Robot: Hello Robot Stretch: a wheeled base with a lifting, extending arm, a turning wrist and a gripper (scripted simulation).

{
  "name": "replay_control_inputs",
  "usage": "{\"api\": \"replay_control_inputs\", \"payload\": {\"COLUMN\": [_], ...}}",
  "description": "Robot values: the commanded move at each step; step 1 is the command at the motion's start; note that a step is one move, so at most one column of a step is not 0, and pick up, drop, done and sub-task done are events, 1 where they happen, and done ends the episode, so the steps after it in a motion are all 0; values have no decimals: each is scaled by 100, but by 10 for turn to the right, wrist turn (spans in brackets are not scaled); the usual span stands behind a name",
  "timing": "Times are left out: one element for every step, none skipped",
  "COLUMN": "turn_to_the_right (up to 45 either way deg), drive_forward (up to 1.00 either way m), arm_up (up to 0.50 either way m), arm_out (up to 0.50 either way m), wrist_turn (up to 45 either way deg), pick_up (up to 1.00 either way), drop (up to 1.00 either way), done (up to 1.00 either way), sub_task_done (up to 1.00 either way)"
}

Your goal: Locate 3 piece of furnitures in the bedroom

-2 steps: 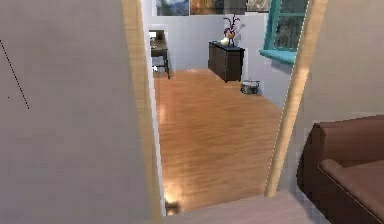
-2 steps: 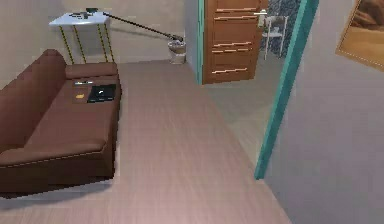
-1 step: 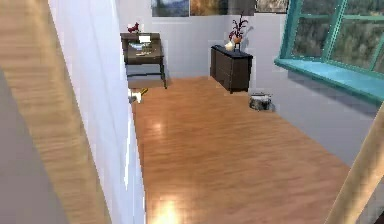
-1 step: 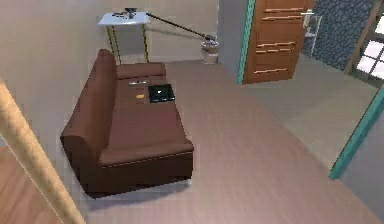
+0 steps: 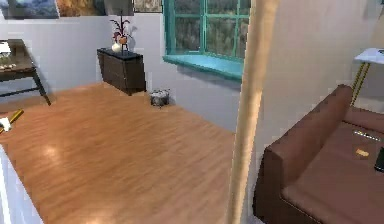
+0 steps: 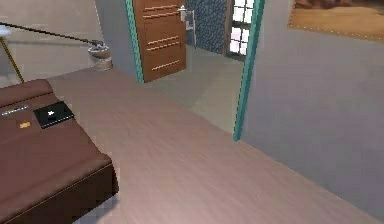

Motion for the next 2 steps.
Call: {"api": "replay_control_inputs", "payload": {"turn_to_the_right": [0,-420], "drive_forward": [40,0], "arm_up": [0,0], "arm_out": [0,0], "wrist_turn": [0,0], "pick_up": [0,0], "drop": [0,0], "done": [0,0], "sub_task_done": [0,0]}}
